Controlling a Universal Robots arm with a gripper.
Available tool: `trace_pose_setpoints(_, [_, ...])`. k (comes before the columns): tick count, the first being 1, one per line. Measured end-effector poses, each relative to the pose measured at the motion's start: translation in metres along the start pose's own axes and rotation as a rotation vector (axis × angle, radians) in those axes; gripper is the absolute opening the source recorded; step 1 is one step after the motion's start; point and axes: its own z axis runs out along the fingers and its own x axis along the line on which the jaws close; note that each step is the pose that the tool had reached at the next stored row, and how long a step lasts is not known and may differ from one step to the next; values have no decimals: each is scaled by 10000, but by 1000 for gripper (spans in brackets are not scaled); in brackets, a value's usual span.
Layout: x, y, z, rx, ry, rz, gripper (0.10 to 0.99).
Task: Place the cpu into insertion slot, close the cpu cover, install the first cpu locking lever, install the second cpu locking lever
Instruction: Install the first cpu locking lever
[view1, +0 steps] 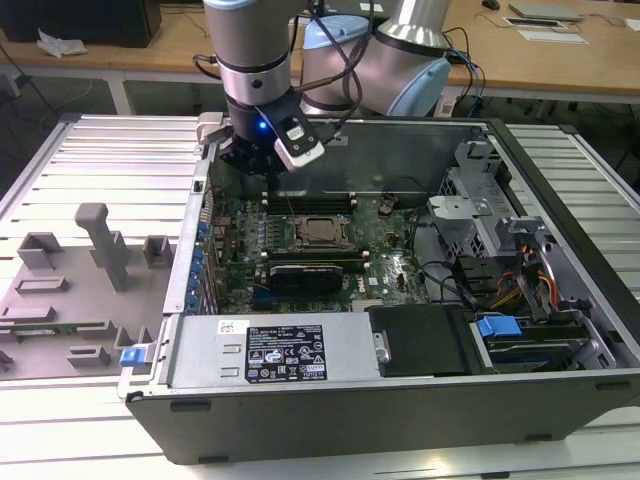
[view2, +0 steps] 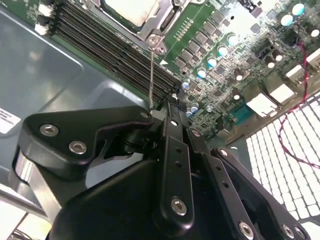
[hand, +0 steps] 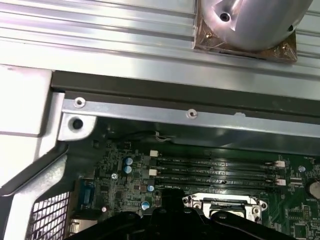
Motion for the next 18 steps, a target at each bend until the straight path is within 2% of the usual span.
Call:
trace_pose_setpoints(3, [-69, -8, 10, -1, -1, 2, 106])
trace_pose_setpoints(6, [-224, -27, 27, -2, -2, 3, 106])
trace_pose_setpoints(7, [-303, -39, 35, -2, -2, -1, 106])
trace_pose_setpoints(9, [-388, -52, 44, -2, -2, 1, 106])
trace_pose_setpoints(11, [-561, -79, 61, -2, -1, 0, 106])
trace_pose_setpoints(13, [-679, -98, 70, 0, 0, 0, 106])
trace_pose_setpoints(17, [-682, -99, 75, -2, -17, -2, 106])
trace_pose_setpoints(18, [-680, -101, 84, 5, -91, -21, 106])
